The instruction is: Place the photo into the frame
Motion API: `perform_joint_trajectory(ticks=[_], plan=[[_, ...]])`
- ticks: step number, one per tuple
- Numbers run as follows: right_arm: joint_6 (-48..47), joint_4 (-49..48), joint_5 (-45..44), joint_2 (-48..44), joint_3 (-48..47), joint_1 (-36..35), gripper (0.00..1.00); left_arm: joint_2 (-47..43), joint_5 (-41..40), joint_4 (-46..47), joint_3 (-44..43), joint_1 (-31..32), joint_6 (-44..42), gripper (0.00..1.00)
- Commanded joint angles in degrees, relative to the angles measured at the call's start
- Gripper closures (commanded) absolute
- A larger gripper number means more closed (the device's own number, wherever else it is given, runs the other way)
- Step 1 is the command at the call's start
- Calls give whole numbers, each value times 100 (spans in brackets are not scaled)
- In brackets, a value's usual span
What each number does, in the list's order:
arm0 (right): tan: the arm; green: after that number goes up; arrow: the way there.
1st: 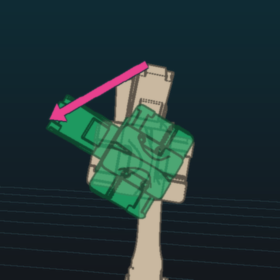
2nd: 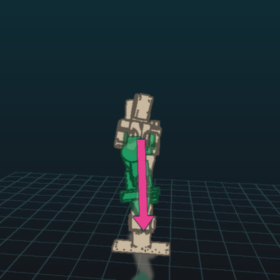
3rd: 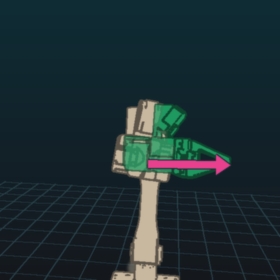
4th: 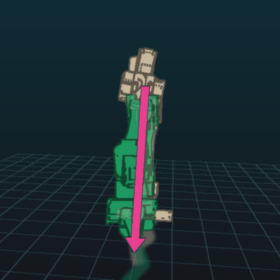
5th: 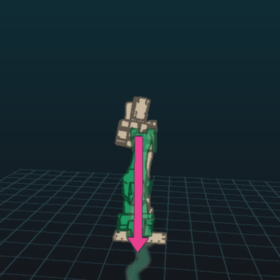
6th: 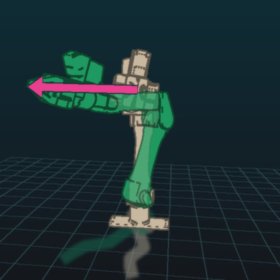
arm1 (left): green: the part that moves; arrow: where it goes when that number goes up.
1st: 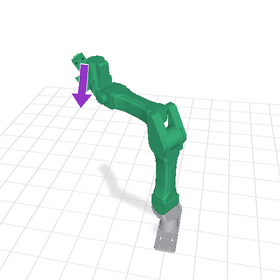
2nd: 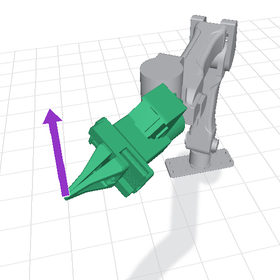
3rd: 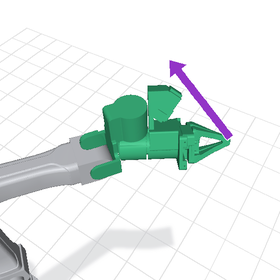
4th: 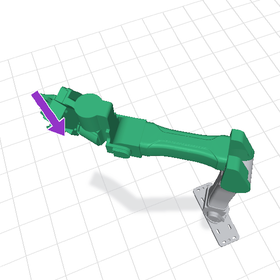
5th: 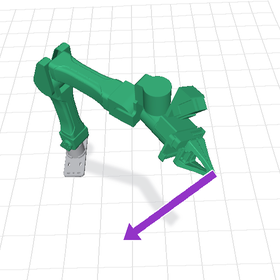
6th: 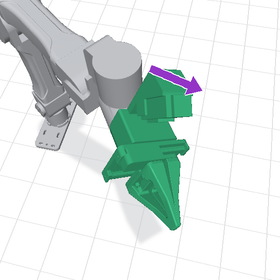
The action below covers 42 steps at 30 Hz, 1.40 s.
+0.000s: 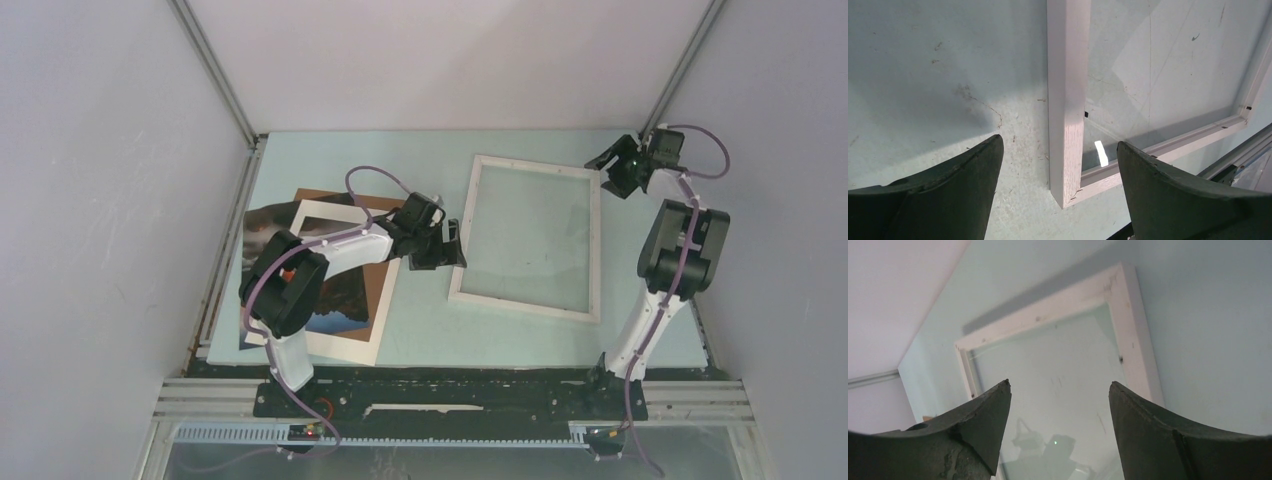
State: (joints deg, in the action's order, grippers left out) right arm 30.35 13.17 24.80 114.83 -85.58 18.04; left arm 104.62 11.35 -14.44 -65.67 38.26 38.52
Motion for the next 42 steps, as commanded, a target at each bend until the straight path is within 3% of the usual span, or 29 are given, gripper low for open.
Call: perform_joint_trajectory(ticks=[1, 10, 23, 34, 38, 42], plan=[[-36, 248, 124, 630, -1069, -46, 21, -103, 35, -99, -118, 35, -73, 9], [-111, 418, 217, 1392, -1644, -54, 23, 150, 88, -229, -718, -314, 107, 9], [-80, 398, 425, 1802, -1770, 18, 23, 1432, -163, -162, -2415, -726, 120, 9], [321, -625, 1503, 1619, -1072, 5, 27, 2879, 815, -397, -4307, -820, -524, 11], [53, -356, 898, 1298, -991, 24, 25, 2787, 635, -301, -4119, -830, -668, 12], [-468, 593, -159, 1117, -1514, 33, 22, 2403, 136, -248, -3659, -829, -987, 11]])
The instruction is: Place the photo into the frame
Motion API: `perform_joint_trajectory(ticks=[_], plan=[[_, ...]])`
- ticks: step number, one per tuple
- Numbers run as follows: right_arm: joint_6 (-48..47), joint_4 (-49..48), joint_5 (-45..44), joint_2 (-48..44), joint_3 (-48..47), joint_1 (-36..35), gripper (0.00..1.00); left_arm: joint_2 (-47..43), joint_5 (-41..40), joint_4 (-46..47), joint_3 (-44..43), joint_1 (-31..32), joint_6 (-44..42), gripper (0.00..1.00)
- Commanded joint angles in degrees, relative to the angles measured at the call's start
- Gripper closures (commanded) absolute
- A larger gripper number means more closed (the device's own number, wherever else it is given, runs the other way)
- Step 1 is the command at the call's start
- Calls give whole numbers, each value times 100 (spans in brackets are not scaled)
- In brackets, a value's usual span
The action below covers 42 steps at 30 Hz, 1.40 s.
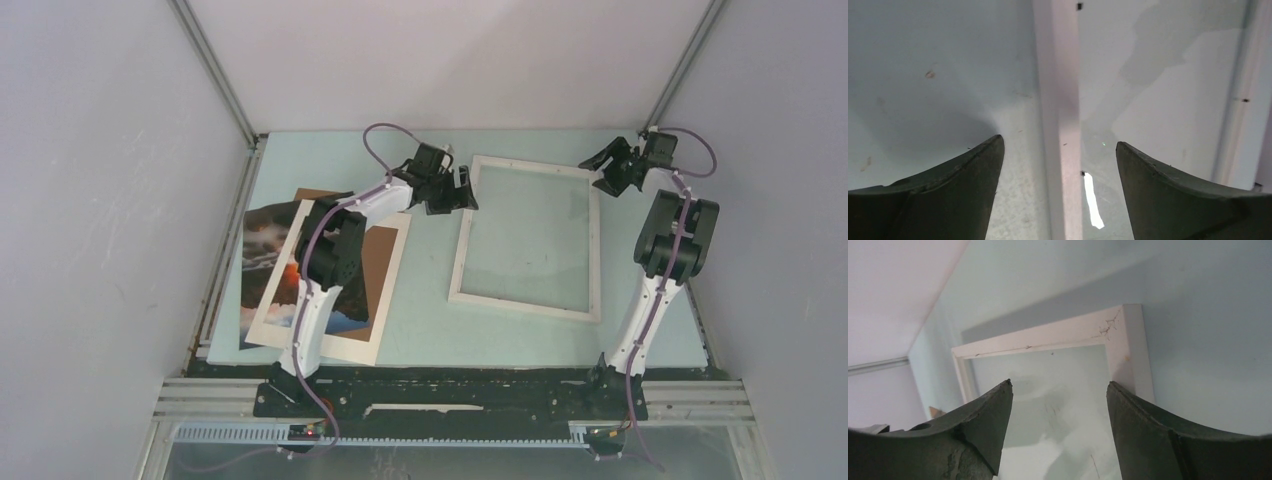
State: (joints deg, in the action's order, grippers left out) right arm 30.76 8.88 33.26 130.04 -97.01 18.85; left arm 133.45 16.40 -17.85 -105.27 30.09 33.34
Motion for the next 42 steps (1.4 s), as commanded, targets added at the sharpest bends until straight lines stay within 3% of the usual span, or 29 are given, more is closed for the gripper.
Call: perform_joint_trajectory(ticks=[1, 4, 11, 16, 20, 23, 29, 35, 42], plan=[[-600, 1253, -1319, -462, -507, -53, 21, -578, -471, 115, 411, -12, -525, 10], [-801, 1611, -1720, -590, -765, -107, 17, -829, -648, 319, 760, -3, -615, 10], [-768, 1797, -1353, -527, -986, -295, 18, -1203, -735, 653, 1189, -3, -666, 9], [-837, 1675, -1448, -1382, -83, -714, 16, -1817, -709, 580, 1357, -6, -771, 7], [-1003, 2099, -2239, -2222, 544, -1186, 5, -2778, -1127, 205, 1787, -3, -775, 0], [-994, 1864, -2293, -2928, 1325, -1748, 0, -3615, -1444, -154, 2376, -11, -589, 0], [-187, 678, -983, -3718, 2819, -3169, 0, -5430, -1820, -831, 4088, -91, -240, 0], [216, -629, -1350, -3324, 2857, -5228, 0, -7084, -2111, -1592, 5282, -599, 69, 0], [1135, -1570, -1898, -2478, 2797, -6198, 0, -7659, -2260, -2189, 5728, -1933, 395, 0]])
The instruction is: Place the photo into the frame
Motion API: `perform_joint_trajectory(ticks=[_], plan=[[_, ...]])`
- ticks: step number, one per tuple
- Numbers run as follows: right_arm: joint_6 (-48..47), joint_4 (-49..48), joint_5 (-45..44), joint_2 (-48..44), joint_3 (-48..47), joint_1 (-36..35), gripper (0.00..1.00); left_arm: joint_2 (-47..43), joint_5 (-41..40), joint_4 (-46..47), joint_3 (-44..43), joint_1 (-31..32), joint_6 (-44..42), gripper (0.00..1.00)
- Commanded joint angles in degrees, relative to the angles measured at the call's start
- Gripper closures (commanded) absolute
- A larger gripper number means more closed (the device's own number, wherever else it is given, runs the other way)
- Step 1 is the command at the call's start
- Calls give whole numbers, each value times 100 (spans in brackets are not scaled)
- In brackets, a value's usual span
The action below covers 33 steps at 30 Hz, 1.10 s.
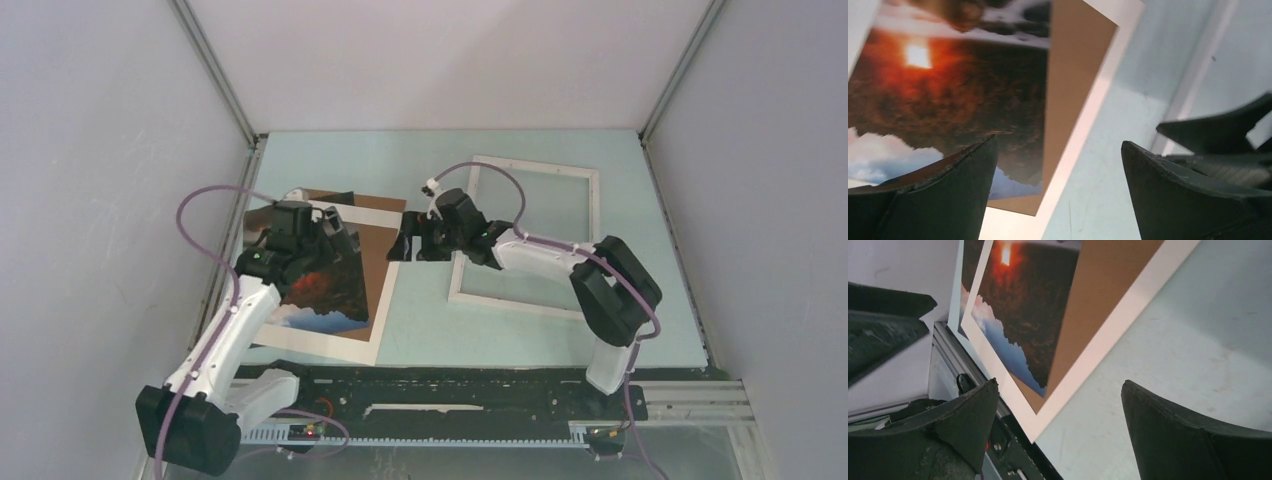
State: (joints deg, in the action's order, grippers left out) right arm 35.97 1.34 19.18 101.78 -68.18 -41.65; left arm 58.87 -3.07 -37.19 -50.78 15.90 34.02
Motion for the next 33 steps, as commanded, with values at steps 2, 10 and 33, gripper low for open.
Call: perform_joint_trajectory(ticks=[2, 10, 33], plan=[[833, -868, -575, 594, -106, -130, 0, -190, -297, 120, 589, -763, 623, 0], [1275, -1394, -31, 1658, -450, 423, 5, 200, 87, 1601, 1487, -860, 1371, 0], [1458, -923, 902, 3171, -2058, 839, 26, 1729, 1183, 2509, 1411, 436, 1329, 1]])
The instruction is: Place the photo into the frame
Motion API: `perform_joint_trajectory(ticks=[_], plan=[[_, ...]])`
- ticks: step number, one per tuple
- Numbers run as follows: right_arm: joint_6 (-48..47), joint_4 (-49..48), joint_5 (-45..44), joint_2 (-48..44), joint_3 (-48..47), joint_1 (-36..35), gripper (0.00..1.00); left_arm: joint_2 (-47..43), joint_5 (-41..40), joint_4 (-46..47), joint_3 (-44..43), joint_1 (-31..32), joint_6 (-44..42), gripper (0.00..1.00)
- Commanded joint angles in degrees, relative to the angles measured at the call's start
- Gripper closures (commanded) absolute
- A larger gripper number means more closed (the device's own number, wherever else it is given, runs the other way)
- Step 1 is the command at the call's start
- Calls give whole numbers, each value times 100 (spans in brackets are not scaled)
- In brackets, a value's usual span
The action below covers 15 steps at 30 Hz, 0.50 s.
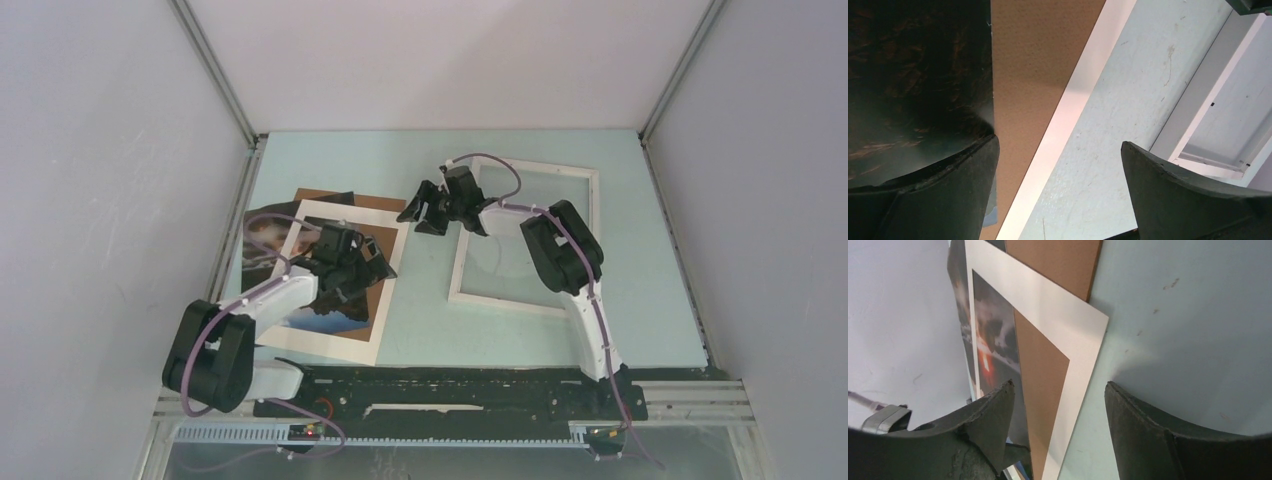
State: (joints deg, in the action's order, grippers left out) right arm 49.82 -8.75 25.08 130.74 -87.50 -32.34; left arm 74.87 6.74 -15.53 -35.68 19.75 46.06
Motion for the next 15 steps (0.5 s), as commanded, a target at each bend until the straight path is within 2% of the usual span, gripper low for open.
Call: perform_joint_trajectory(ticks=[1, 6, 15], plan=[[153, -36, 465, 303, -126, -89, 27, 180, 231, 387, -89, 51, 147, 1], [500, -484, 872, 453, -118, -72, 29, 561, 409, 506, -157, 49, 232, 3], [1222, -2075, 1677, 392, 326, -68, 44, 673, 390, 547, -226, 55, 151, 3]])
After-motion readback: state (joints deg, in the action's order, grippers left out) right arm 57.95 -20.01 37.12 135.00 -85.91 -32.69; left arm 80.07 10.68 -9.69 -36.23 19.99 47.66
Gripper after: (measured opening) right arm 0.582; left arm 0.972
